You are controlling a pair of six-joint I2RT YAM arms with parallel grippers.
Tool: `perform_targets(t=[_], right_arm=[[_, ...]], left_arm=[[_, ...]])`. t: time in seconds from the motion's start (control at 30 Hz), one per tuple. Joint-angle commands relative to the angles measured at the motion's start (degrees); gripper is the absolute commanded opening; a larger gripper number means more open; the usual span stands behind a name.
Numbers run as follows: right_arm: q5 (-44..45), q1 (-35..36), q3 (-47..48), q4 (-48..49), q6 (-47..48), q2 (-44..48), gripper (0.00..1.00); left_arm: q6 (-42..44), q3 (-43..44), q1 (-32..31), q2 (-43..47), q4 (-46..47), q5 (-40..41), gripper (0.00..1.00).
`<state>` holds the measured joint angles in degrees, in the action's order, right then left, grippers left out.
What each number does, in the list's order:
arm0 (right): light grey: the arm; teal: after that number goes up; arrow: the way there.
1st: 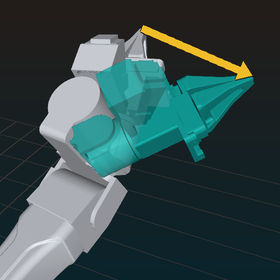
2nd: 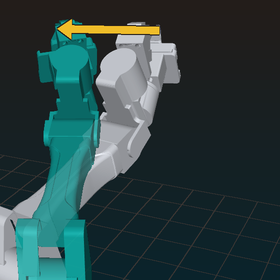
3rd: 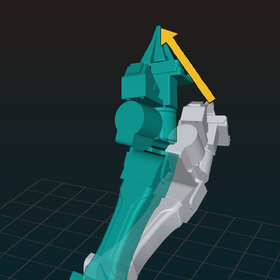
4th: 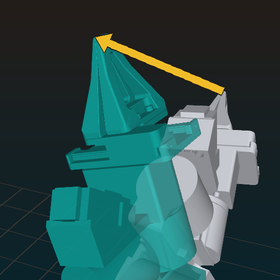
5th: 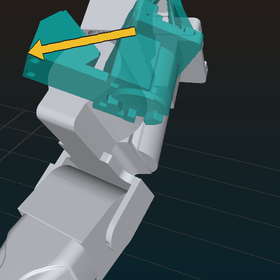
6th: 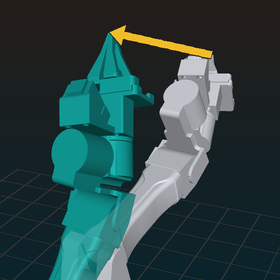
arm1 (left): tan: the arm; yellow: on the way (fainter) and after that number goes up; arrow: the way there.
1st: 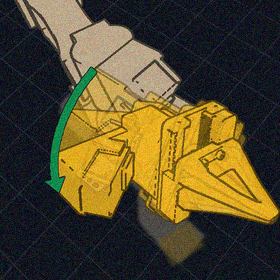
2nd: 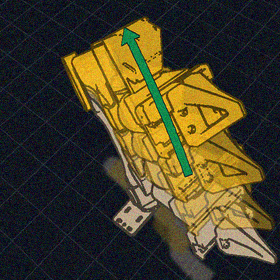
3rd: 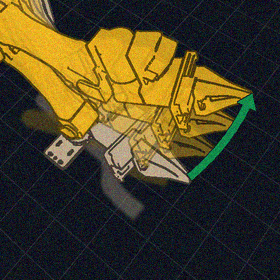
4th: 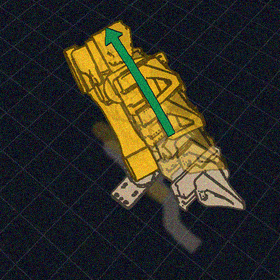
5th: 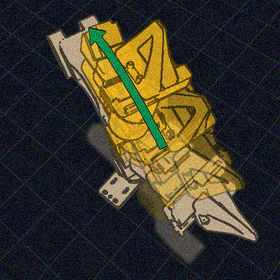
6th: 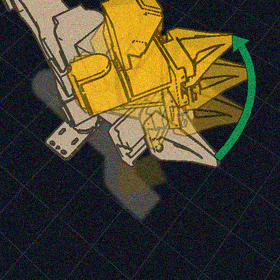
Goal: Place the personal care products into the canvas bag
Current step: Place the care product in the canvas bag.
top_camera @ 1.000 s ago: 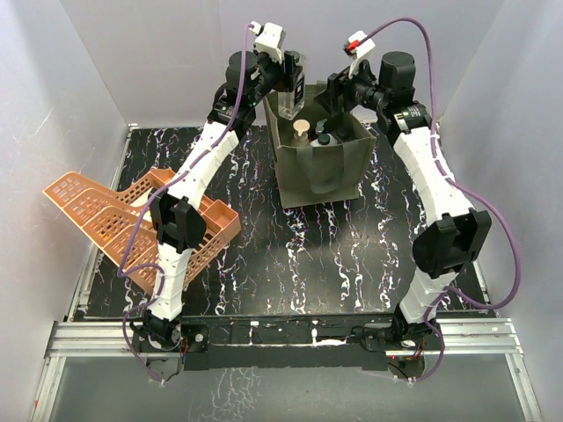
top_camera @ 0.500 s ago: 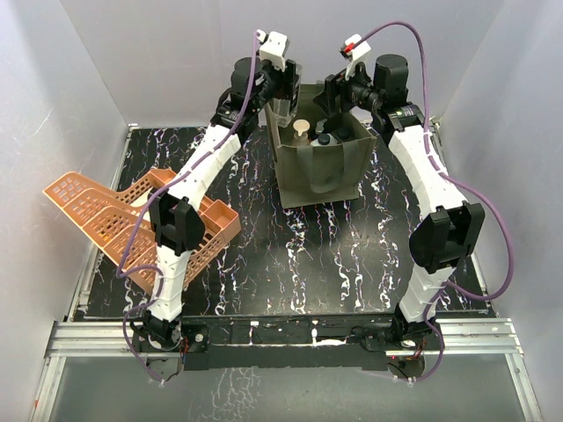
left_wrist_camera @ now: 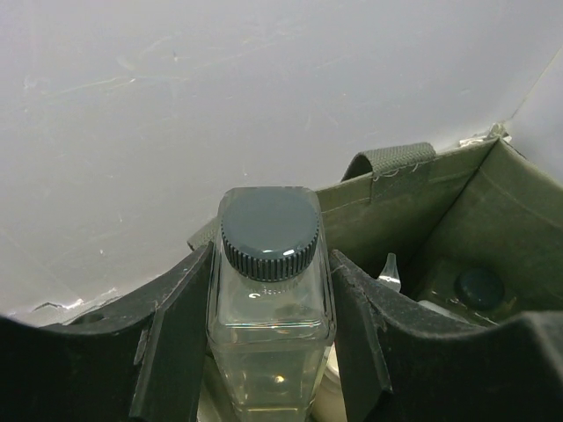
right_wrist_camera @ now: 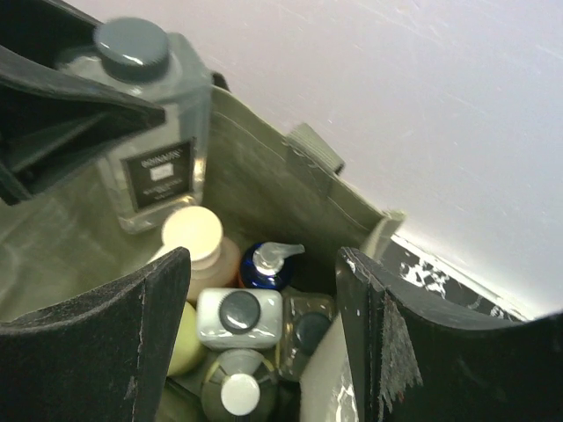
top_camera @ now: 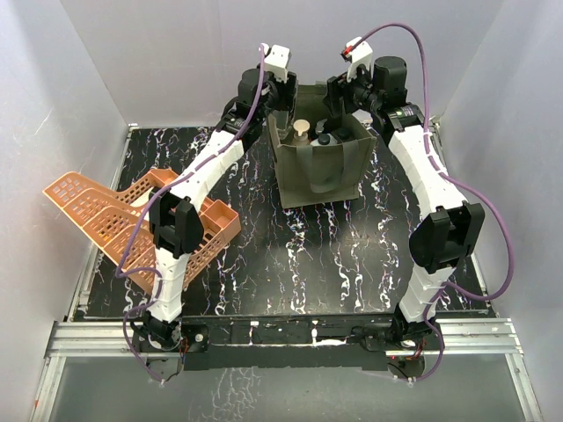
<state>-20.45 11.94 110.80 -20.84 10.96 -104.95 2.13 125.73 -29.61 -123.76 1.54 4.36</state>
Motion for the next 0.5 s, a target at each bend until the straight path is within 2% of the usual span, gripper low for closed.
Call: perform_targets(t=[0.0,0.2,0.47], right_arm=[[7.59,-0.58,2.31,-1.96,3.12,1.64,0.70],[8.06,-0.69,0.48,-3.01,3.79,2.56,0.69],[7.26,-0.70,0.88,-3.33,3.45,1.43,0.69]], left_arm=[[-2.72,3.55,0.01,5.93,11.28,5.68,0.00],[-4.04,6.81,-1.24,3.29,6.78,16.41,0.00],[-1.61,-0.02,-4.24,6.06,7.97,17.46,0.00]])
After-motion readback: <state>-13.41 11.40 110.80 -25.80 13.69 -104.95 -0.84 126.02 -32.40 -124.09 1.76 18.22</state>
